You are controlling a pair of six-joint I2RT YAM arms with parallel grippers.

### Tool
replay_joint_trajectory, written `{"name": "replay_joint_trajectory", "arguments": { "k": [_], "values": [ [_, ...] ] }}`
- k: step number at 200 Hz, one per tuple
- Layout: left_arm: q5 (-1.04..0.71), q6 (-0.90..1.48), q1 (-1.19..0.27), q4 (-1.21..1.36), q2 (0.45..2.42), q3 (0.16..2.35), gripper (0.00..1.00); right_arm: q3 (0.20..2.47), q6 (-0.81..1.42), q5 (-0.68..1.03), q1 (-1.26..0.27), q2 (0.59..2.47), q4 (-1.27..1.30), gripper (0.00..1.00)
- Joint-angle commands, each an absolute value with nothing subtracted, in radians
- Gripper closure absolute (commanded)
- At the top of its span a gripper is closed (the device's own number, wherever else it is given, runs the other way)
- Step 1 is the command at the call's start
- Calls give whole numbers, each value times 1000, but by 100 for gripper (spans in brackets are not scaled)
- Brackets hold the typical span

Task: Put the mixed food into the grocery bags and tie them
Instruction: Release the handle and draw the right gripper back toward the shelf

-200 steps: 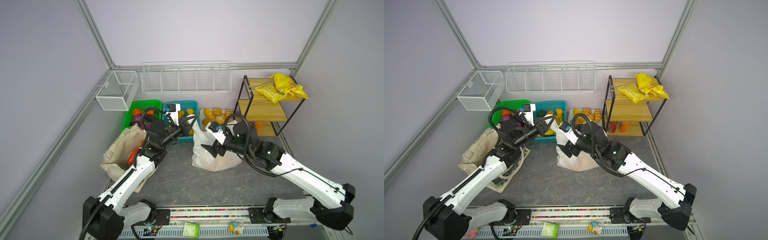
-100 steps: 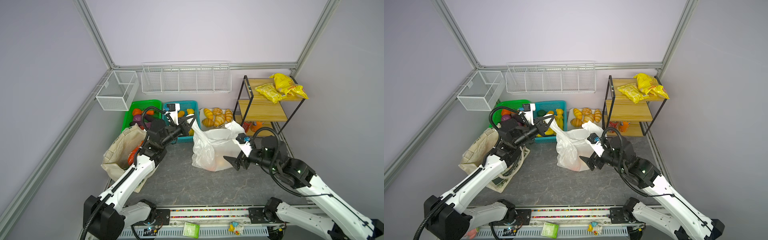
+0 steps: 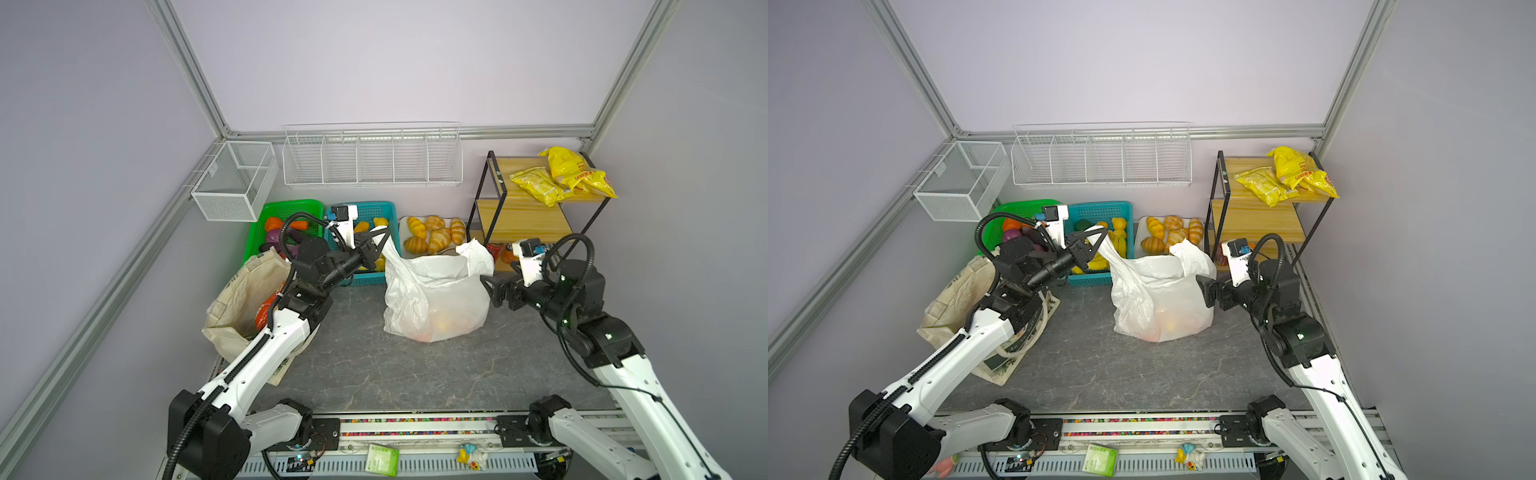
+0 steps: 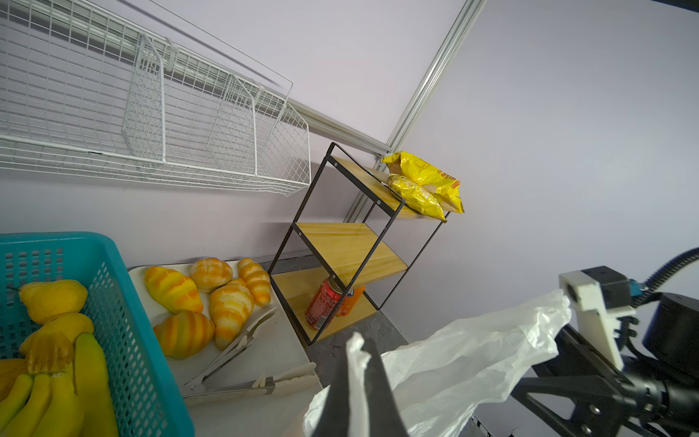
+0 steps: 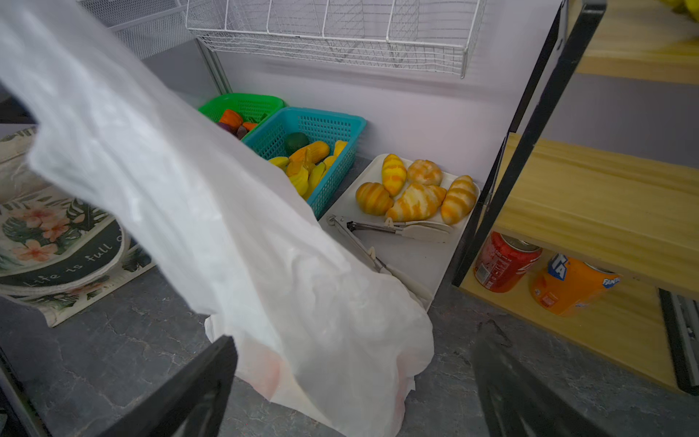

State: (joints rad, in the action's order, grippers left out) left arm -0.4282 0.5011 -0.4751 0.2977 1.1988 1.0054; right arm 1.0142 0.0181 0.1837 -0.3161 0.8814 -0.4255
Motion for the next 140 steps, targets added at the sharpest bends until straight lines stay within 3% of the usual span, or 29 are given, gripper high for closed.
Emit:
{"name": "replay_joint_trajectory", "arguments": {
  "k": [1,15,31,67,81,100,123,140],
  "values": [
    [-452,521,-467,336,1201,1002,100,994,27,338,-307,941,-253,2],
    [-457,523,-467,339,1202,1003,100,998,0,370,-305,991,-207,13],
    [-453,519,-465,343,1202,997,100,998,-12,383,-295,1033,-163,38],
    [-416,498,-455,362,1173,969,97,953,45,416,-268,1078,-86,67],
    [-387,479,-455,376,1152,955,85,933,62,402,-267,1077,-65,72],
    [-310,458,-454,372,1115,939,58,920,91,382,-267,1075,-59,75],
    [-154,413,-455,351,1037,906,43,922,122,369,-268,1074,-80,76],
    [-122,379,-456,353,983,892,40,919,130,364,-268,1070,-92,77]
  ]
}}
